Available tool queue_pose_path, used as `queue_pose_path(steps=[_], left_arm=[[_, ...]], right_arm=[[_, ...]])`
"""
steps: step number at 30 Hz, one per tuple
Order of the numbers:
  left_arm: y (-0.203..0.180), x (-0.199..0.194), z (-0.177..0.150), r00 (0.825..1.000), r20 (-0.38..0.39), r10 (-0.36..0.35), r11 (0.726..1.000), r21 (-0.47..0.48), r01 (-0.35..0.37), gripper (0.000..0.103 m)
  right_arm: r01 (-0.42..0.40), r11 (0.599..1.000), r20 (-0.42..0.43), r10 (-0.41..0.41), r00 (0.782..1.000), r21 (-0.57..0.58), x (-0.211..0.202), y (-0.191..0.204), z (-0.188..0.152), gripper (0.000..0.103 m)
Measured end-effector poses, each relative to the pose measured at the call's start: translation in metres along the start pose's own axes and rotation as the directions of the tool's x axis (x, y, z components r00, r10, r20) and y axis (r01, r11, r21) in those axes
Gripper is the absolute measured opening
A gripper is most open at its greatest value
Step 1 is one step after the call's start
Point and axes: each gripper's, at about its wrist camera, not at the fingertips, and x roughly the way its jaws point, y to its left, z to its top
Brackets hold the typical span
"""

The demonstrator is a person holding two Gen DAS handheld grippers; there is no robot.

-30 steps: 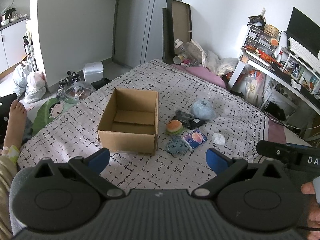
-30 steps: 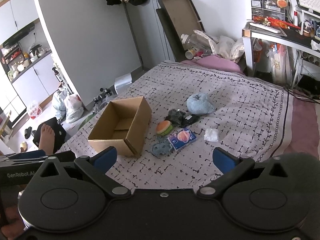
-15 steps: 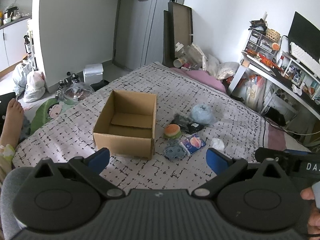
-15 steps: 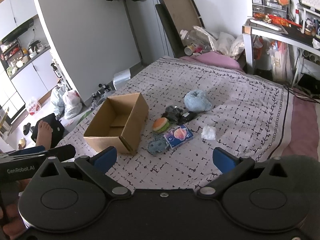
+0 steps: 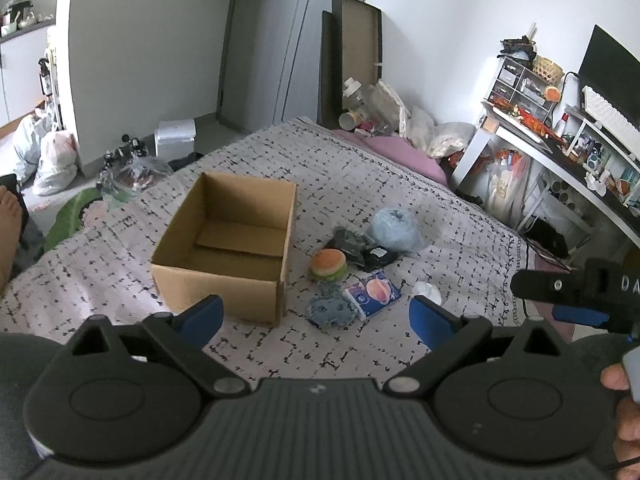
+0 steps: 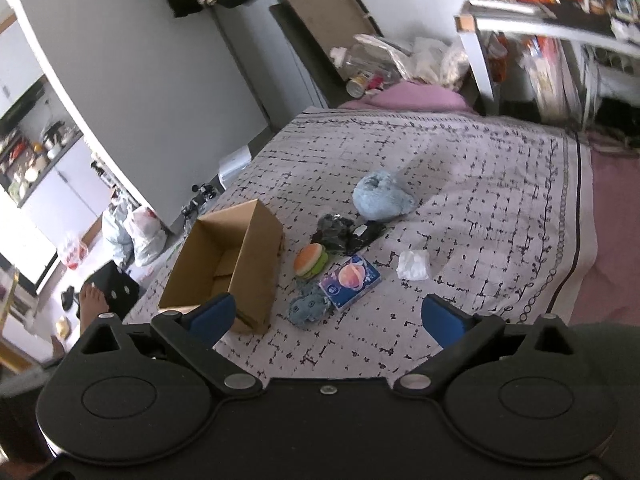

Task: Organize soft objects
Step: 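Grasp the blue-grey plush toy with the left gripper while the right gripper grasps the blue packet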

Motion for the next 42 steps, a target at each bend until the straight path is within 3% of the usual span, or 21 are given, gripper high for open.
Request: queue_pose_path(steps=[14, 29, 37, 42], left_arm=[[-0.003, 0.065, 0.003, 0.997, -0.078, -0.016, 0.999, -0.049, 0.012, 0.086], [-0.014, 0.129, 0.003, 0.986, -0.163, -0.032, 0.996, -0.091, 0.017, 0.075], [-0.015, 0.163, -0.004, 0.978, -0.207, 0.003, 0.989, -0.145, -0.034, 0.071], [-0.014, 0.182, -0.01, 0.974, -0.226, 0.029, 0.983, -0.171, -0.069, 0.061]], right_arm=[[-0.052, 0.972, -0.082, 0.073, 0.994, 0.229, 0.065, -0.039, 0.019, 0.073], [-0.023, 0.937, -0.158, 0.083, 0.984, 0.348, 0.125, -0.055, 0.031, 0.07], [-0.018, 0.921, -0.206, 0.107, 0.973, 0.39, 0.155, -0.06, 0.026, 0.07], [-0.022, 0.907, -0.229, 0.13, 0.965, 0.421, 0.172, -0.064, 0.022, 0.07]])
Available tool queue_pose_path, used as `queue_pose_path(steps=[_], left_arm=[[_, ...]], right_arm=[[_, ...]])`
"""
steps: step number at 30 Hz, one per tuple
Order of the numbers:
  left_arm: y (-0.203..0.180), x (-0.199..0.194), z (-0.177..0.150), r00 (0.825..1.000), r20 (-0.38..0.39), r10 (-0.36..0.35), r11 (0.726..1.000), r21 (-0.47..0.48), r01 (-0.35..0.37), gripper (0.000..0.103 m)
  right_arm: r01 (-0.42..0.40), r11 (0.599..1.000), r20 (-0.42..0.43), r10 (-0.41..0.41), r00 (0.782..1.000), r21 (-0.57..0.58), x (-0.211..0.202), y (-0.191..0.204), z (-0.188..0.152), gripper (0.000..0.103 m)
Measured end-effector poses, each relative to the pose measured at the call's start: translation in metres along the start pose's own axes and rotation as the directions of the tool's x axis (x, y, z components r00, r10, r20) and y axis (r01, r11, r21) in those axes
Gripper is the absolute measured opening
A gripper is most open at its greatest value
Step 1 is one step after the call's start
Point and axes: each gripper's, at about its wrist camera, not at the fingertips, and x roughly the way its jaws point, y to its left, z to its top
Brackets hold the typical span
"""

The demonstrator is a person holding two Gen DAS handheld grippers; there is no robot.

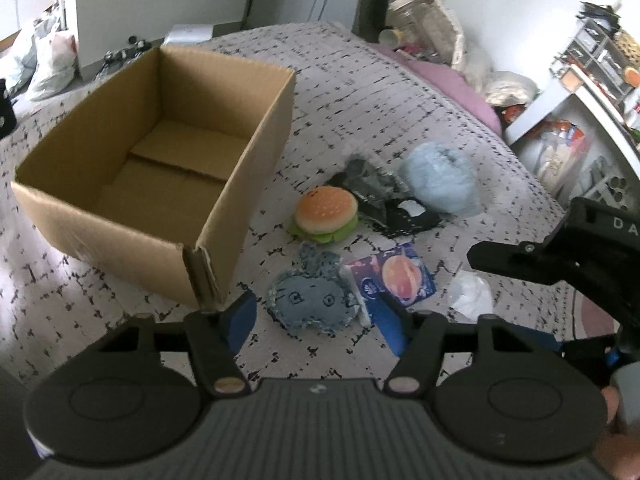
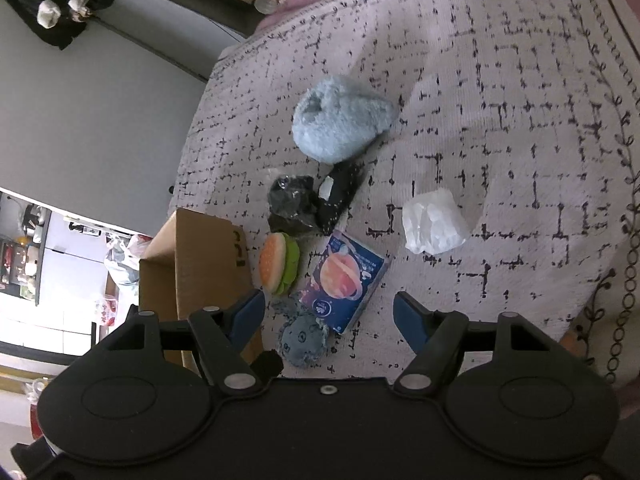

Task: Organize soft objects
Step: 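Grasp the blue-grey plush toy with the left gripper while the right gripper grasps the blue packet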

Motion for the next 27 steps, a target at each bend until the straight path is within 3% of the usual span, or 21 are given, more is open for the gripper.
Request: queue_pose_path(steps=[17, 27], left_arm=[[0.007, 0.046, -0.008, 0.998, -0.02, 0.053, 0.989, -0.135, -0.055, 0.06], [0.006, 0.058, -0.008, 0.997, -0.04, 0.07, 0.989, -0.128, -0.074, 0.06]], right_arm=[[0.03, 0.991, -0.096, -0.018, 0.995, 0.131, 0.054, -0.018, 0.006, 0.07], [0.056, 0.991, -0.114, -0.042, 0.993, 0.124, 0.078, -0.01, 0.011, 0.072]])
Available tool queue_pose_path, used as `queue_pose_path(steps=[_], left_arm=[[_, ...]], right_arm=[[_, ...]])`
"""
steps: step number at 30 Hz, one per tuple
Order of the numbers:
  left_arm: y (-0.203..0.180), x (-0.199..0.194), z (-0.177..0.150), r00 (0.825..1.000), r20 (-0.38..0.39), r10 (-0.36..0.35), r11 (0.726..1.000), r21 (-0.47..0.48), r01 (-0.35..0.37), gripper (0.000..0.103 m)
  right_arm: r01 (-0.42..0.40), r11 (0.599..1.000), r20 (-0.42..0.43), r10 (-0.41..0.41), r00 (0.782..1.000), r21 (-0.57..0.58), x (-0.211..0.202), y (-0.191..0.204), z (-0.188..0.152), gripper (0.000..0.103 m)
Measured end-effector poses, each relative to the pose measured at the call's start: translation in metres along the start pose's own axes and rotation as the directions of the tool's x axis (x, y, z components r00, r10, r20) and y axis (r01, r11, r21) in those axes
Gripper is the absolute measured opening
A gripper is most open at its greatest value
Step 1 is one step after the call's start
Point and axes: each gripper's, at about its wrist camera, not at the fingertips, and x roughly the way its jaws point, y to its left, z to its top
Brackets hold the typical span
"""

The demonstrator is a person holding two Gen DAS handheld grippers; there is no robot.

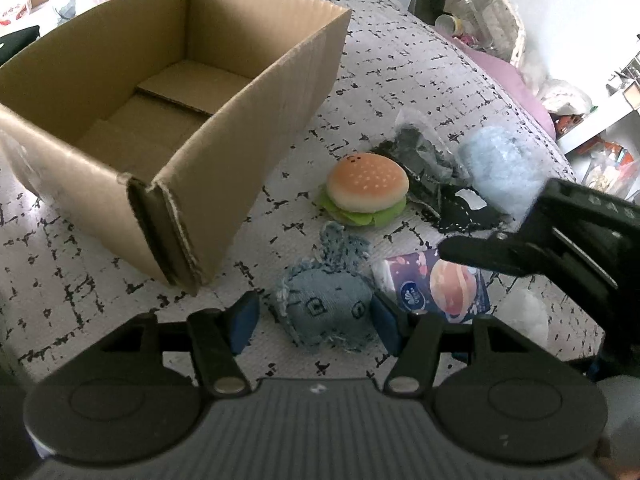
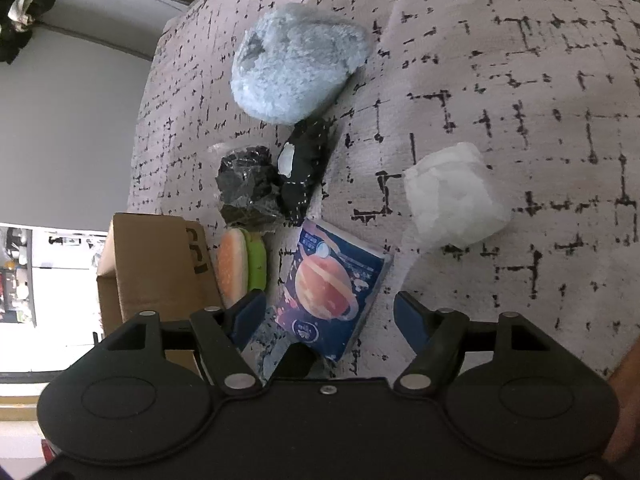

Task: Organize soft objects
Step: 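Grasp the blue-grey plush toy with the left gripper while the right gripper grasps the blue packet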

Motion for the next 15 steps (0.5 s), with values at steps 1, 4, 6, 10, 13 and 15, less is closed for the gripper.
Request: queue_pose_path(steps=[1, 4, 6, 10, 13, 15], left_arm=[[-0.001, 0.001, 0.0, 1.0, 0.002, -0.001, 1.0, 0.006, 0.001, 0.059], [0.002, 0.002, -0.001, 1.0, 0.0, -0.017, 1.0, -0.013, 0.017, 0.042], [0.005, 0.002, 0.0, 1.0, -0.002, -0.03, 0.999, -0.029, 0.03, 0.037], [0.008, 0.0, 0.0, 0.998, -0.008, -0.066, 0.997, -0.05, 0.066, 0.022], [0.009, -0.004, 0.0, 0.997, -0.006, -0.081, 0.995, -0.055, 0.08, 0.02], [0.009, -0.007, -0.001, 0.997, -0.003, -0.082, 0.995, -0.058, 0.082, 0.018]], right_arm=[[0.002, 1.0, 0.0, -0.002, 1.0, -0.001, 0.001, 0.001, 0.0, 0.072], [0.005, 1.0, 0.009, -0.005, 1.0, 0.001, 0.005, 0.003, 0.002, 0.072], [-0.001, 1.0, 0.021, 0.001, 1.0, -0.007, 0.006, 0.004, 0.002, 0.062], [-0.016, 0.999, 0.013, 0.015, 1.0, 0.033, 0.008, -0.007, 0.002, 0.029], [-0.023, 0.999, 0.033, 0.022, 0.999, 0.022, 0.003, -0.008, 0.0, 0.023], [-0.027, 1.0, 0.063, 0.026, 0.998, 0.005, -0.004, -0.007, -0.002, 0.02]])
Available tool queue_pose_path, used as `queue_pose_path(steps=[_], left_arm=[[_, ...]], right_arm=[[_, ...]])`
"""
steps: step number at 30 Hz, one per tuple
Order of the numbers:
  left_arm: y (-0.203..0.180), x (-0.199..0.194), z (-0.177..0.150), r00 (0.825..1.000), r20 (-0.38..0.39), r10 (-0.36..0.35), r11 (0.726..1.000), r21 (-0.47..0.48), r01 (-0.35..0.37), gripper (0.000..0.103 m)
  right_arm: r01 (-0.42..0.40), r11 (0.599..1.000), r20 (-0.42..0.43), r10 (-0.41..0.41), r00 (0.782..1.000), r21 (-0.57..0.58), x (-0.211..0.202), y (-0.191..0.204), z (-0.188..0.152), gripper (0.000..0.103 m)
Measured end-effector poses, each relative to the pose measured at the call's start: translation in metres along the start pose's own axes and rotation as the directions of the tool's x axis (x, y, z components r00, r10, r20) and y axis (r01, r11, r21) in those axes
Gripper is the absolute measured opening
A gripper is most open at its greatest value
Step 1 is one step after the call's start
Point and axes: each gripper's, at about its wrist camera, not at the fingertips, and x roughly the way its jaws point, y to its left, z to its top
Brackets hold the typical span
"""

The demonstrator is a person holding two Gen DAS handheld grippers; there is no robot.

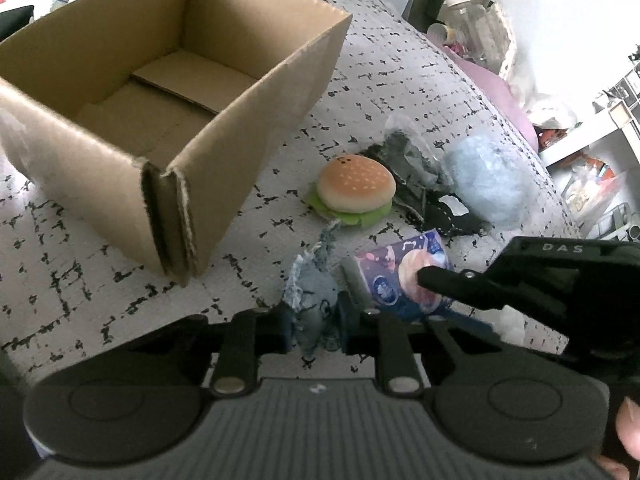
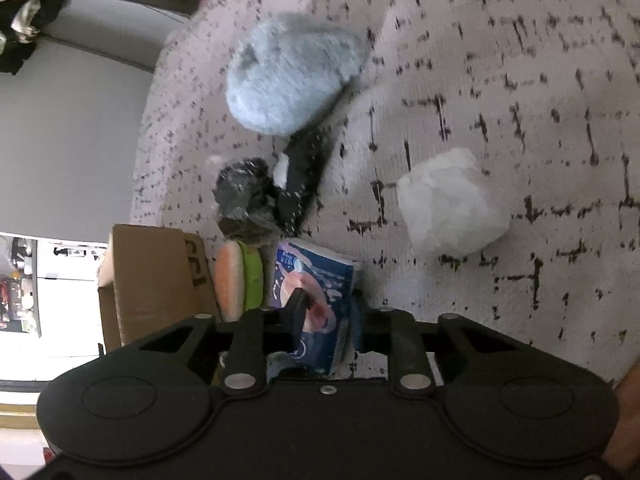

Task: Organize soft objects
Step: 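Grasp the blue-grey plush toy with the left gripper while the right gripper grasps the blue packet, then lift the plush toy with the left gripper while the right gripper carries the packet over the box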

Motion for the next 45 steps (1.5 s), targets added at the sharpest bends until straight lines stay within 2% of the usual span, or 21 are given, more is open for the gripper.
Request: queue_pose_path(steps=[9, 15, 24, 38, 45], left_arm=[[-0.011, -0.023, -0.006, 0.999, 0.037, -0.038, 0.999, 0.038, 0.037, 0.018], [-0.018, -0.046, 0.0, 0.995, 0.083, -0.054, 0.996, 0.075, 0.048, 0.018], [-0.017, -0.067, 0.014, 0.993, 0.109, -0.043, 0.993, 0.115, 0.031, 0.018], [-0.019, -0.098, 0.041, 0.989, 0.143, -0.035, 0.978, 0.21, 0.005, 0.018], [-0.01, -0.109, 0.058, 0.986, 0.163, -0.03, 0.977, 0.215, -0.006, 0.018]], right_arm=[[-0.068, 0.998, 0.112, 0.067, 0.991, 0.005, -0.03, -0.006, -0.006, 0.018], [-0.113, 0.993, 0.138, 0.117, 0.984, -0.037, -0.043, 0.002, -0.013, 0.018], [-0.147, 0.984, 0.169, 0.163, 0.972, -0.105, -0.058, 0.013, -0.022, 0.018], [-0.226, 0.943, 0.217, 0.281, 0.935, -0.246, -0.075, 0.043, -0.026, 0.018], [-0.262, 0.912, 0.224, 0.339, 0.914, -0.315, -0.078, 0.057, -0.032, 0.018]])
